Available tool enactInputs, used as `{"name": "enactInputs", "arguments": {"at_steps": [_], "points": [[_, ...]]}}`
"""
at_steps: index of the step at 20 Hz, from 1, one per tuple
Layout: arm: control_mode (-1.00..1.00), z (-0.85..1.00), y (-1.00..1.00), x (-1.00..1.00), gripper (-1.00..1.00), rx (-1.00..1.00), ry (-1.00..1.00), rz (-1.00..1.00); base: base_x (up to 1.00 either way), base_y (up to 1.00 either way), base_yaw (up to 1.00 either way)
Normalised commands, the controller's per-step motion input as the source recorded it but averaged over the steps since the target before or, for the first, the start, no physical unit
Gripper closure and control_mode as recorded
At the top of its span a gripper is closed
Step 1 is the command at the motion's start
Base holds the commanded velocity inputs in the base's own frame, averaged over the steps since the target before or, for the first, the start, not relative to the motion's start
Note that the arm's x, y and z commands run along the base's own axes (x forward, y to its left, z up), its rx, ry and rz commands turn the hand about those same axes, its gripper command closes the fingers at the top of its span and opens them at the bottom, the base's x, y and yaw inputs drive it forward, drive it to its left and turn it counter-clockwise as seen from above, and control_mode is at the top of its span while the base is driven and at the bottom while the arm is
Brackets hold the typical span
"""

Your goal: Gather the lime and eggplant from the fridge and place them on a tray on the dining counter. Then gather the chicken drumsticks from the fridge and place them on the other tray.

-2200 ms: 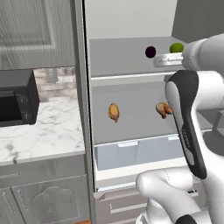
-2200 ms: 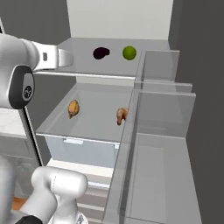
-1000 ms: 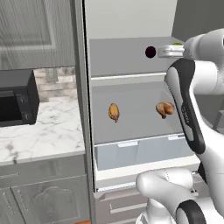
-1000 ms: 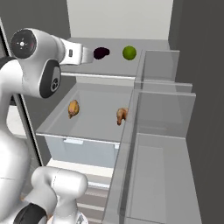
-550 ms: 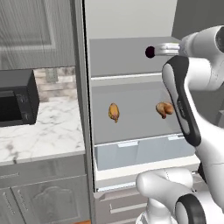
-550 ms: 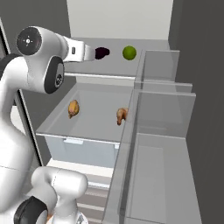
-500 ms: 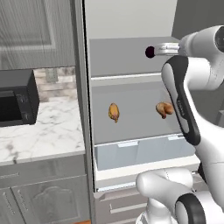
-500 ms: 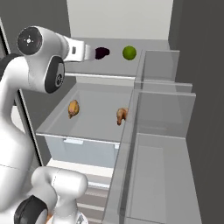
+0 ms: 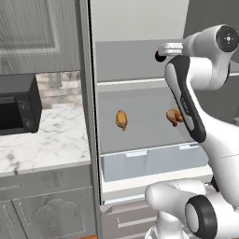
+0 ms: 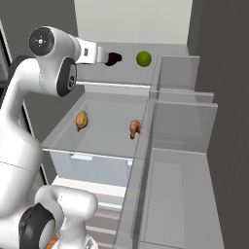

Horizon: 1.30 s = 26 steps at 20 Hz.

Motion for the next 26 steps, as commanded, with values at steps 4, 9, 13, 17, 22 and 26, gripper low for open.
{"name": "enactInputs", "arguments": {"at_steps": [4,9,13,17,22,26], "points": [[-1.00,-0.18,-0.01,0.10,-1.00,0.00,0.00,0.00,0.00,0.00,0.00],[-1.00,-0.24,0.00,0.10,-1.00,0.00,0.00,0.00,0.00,0.00,0.00],[-1.00,-0.16,-0.01,0.12,-1.00,0.00,0.00,0.00,0.00,0.00,0.00],[-1.00,0.02,-0.02,0.26,-1.00,0.00,0.05,0.00,0.00,0.00,0.00],[-1.00,0.17,0.00,0.26,-1.00,0.00,0.13,0.00,0.00,0.00,0.00],[-1.00,0.05,-0.02,0.15,-1.00,0.00,0.15,0.00,0.00,0.00,0.00]]}}
